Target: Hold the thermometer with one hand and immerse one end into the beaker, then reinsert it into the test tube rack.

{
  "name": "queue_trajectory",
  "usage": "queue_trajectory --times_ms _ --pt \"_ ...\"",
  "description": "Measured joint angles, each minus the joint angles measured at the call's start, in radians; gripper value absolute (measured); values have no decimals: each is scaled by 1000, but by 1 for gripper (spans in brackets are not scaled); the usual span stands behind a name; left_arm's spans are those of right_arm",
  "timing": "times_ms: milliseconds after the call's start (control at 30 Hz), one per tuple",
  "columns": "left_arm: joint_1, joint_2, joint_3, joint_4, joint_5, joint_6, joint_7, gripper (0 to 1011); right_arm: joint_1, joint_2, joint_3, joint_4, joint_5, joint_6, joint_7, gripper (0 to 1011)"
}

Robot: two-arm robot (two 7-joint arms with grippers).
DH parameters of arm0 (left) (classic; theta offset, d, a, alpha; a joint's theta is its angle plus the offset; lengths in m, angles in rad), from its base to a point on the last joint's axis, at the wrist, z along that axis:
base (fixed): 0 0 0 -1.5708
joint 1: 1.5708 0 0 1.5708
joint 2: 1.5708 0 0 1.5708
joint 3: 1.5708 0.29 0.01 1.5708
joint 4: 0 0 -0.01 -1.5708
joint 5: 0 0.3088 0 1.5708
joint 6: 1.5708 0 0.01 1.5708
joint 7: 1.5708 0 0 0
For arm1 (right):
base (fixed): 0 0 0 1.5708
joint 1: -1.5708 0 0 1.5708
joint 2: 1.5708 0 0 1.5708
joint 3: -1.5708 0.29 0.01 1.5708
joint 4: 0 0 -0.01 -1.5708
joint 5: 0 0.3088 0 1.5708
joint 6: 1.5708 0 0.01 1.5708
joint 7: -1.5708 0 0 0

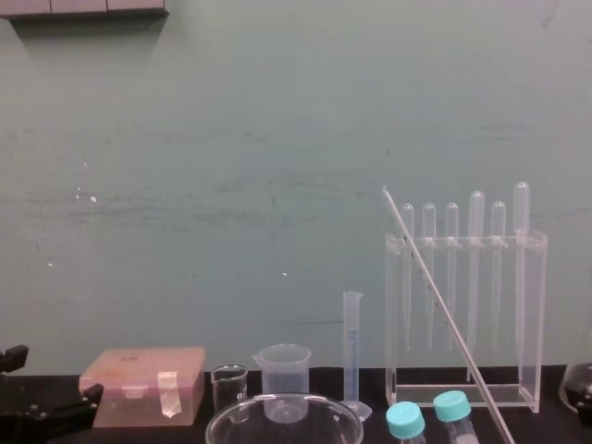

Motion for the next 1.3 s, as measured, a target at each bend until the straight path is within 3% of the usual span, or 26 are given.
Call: queue_trajectory --times_ms 800,900,933,1000,1033,1133,1233,1300 --pt "0 0 0 0 0 0 0 1008 -4 0 10 -6 15 5 15 1003" --pt "0 0 0 0 0 0 0 1008 -18 7 39 -35 73 28 62 1003" --pt "0 0 0 0 0 0 0 1008 -29 13 60 -61 125 55 96 1003" --pt "0 0 0 0 0 0 0 1008 -40 21 82 -89 177 86 136 1002" --pt "0 0 0 0 0 0 0 1008 -49 30 104 -120 234 123 175 1003" --pt "0 0 0 0 0 0 0 1008 -62 50 143 -175 334 201 256 1003" --pt "0 0 0 0 0 0 0 1008 -57 66 164 -220 408 269 334 1003" --pt "0 0 0 0 0 0 0 1008 -49 71 167 -232 428 295 365 1003"
